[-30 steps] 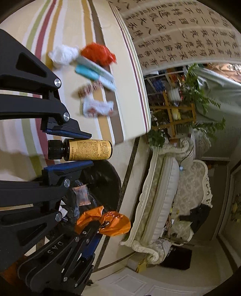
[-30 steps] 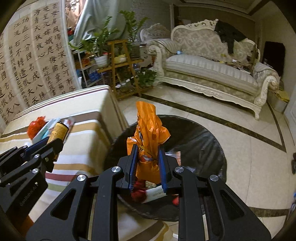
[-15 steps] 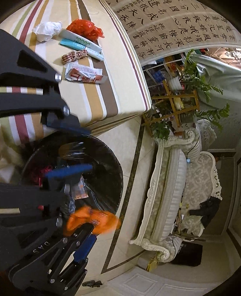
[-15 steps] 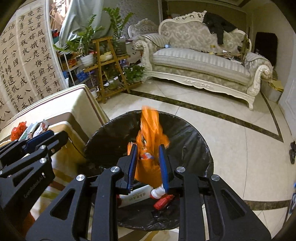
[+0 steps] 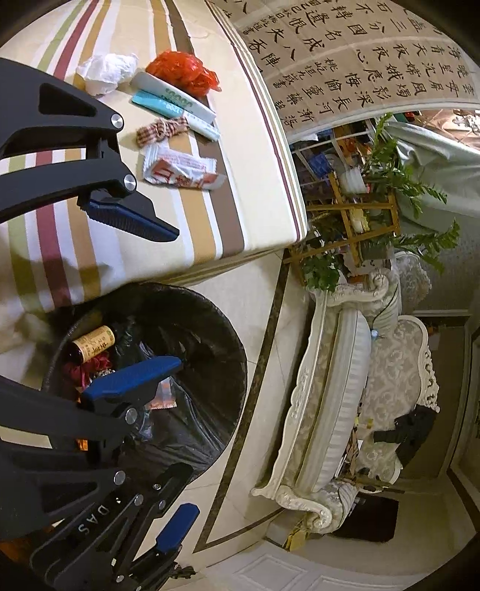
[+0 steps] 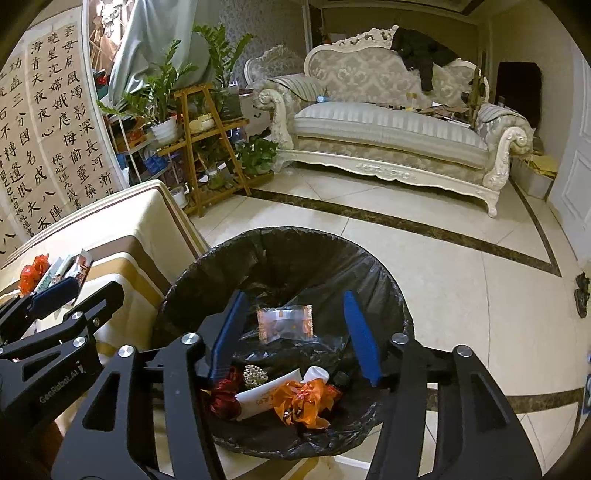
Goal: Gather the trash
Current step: 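Move both open grippers back over the table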
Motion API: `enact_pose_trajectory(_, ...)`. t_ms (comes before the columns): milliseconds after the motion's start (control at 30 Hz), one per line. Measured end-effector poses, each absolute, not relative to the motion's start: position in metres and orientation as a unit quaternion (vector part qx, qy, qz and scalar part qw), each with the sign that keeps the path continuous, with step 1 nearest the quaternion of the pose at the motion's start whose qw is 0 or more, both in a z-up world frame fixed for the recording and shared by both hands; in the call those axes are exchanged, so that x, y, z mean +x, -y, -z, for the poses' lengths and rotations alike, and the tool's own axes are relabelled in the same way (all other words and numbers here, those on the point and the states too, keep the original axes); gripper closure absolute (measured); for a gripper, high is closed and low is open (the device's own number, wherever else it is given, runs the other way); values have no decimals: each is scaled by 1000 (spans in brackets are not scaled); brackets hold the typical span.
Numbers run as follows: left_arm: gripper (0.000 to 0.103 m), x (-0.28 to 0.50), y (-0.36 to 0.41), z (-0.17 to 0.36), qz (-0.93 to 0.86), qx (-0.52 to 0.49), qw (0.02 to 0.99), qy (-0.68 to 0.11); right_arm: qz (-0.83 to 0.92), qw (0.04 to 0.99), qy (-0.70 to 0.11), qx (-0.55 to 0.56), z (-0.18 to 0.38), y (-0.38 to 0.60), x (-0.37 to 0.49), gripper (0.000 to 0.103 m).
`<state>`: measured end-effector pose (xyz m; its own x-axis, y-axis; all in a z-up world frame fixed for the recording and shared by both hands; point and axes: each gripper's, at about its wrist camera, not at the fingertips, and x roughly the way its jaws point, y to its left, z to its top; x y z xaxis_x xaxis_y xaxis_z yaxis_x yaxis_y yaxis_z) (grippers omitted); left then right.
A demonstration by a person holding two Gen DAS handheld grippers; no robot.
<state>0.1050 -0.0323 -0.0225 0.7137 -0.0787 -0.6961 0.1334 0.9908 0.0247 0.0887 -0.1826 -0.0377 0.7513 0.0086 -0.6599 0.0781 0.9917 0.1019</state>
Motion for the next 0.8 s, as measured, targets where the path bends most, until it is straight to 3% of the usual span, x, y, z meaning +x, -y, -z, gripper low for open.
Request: enact_pose_trajectory(800,31,87,-22,15,9,6,927,-374,-5,939,-340,57,27,147,76,20)
